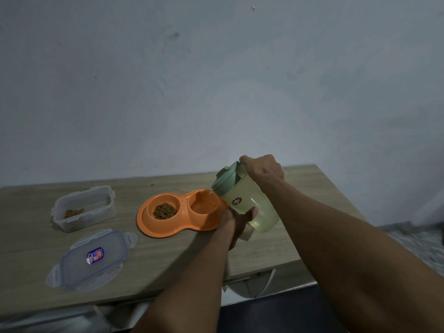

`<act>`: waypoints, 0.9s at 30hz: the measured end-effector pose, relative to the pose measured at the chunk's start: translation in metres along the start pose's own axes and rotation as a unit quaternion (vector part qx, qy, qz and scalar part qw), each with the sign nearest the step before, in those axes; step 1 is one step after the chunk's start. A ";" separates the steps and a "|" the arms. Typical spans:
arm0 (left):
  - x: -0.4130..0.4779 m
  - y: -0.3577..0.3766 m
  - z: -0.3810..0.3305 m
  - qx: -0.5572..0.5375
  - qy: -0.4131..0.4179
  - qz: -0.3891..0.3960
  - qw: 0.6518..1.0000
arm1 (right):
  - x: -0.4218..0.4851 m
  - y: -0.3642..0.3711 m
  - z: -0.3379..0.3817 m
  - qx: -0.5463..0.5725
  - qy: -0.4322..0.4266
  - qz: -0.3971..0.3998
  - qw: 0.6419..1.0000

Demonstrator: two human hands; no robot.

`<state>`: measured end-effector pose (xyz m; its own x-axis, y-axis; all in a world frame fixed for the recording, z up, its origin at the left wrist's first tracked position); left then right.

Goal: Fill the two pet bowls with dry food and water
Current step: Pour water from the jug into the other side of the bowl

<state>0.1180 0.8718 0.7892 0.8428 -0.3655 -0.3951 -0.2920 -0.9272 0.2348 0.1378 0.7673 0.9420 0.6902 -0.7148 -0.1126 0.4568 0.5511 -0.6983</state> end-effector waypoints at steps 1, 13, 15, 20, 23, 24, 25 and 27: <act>0.000 0.000 0.000 -0.002 0.005 0.001 1.000 | 0.000 0.000 0.000 -0.002 0.001 0.000 1.000; 0.003 0.002 -0.002 -0.011 0.019 0.026 0.999 | 0.002 0.000 0.001 -0.008 -0.005 0.002 1.000; 0.003 0.003 -0.002 -0.014 0.017 0.031 0.999 | 0.002 0.000 0.001 -0.010 -0.006 0.002 1.000; 0.004 0.003 -0.001 -0.020 0.011 0.023 0.999 | 0.001 -0.001 0.002 -0.011 -0.003 0.000 1.000; 0.004 0.004 -0.001 -0.035 0.005 0.028 0.999 | 0.002 -0.001 0.002 -0.013 -0.004 -0.001 1.000; 0.005 0.004 -0.001 -0.034 0.006 0.031 0.999 | 0.001 -0.001 0.002 -0.014 -0.005 -0.001 1.000; 0.005 0.005 -0.002 -0.036 0.008 0.033 0.999 | 0.001 -0.001 0.003 -0.015 -0.006 -0.001 1.000; 0.004 0.004 -0.002 -0.038 0.011 0.030 0.999 | 0.001 -0.001 0.003 -0.016 -0.006 0.001 1.000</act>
<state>0.1213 0.8672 0.7907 0.8350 -0.4167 -0.3593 -0.3072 -0.8948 0.3239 0.1397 0.7672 0.9444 0.6978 -0.7086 -0.1047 0.4378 0.5376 -0.7207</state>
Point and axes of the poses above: each hand's wrist, its own x-axis towards the middle knuckle, its own y-axis out of the palm, z = x × y, the point moved 8 cm from there along x, towards the middle knuckle, and after that the axes turned 2 degrees about -z, right-handed, at the moved point
